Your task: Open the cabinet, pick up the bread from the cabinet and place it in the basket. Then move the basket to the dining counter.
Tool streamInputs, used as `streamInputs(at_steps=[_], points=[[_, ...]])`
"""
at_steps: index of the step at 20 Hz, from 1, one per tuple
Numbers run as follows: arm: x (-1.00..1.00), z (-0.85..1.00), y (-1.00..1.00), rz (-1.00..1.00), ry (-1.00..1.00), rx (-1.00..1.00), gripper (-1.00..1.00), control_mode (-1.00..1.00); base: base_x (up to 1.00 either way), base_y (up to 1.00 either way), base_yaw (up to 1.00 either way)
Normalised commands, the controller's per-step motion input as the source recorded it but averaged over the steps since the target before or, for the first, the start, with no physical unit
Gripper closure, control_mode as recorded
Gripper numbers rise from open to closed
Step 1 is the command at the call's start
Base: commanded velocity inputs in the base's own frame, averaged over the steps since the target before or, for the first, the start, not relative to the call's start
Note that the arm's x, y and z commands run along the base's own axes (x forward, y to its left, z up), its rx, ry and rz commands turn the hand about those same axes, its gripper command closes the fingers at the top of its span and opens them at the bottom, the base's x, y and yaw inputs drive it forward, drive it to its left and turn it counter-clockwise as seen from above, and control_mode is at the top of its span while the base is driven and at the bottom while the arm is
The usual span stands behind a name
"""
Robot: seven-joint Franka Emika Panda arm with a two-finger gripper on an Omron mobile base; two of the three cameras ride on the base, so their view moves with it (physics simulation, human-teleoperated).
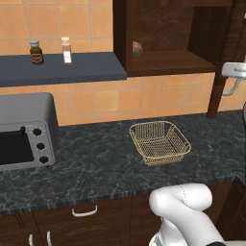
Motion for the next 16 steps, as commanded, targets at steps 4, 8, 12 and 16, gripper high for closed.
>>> streamInputs(at_steps=[4, 8, 12, 16], points=[[-1.00, 0.12, -0.64, -0.01, -0.20, 0.00, 1.00, -1.00, 0.00, 0.00, 0.00], [-1.00, 0.30, 0.13, 0.00, -0.27, 0.01, 1.00, -1.00, 0.00, 0.00, 0.00], [-1.00, 0.29, 0.29, 0.00, -0.25, 0.00, 1.00, -1.00, 0.00, 0.00, 0.00], [-0.98, 0.14, 1.00, 0.00, -0.14, -0.01, 1.00, -1.00, 0.00, 0.00, 0.00]])
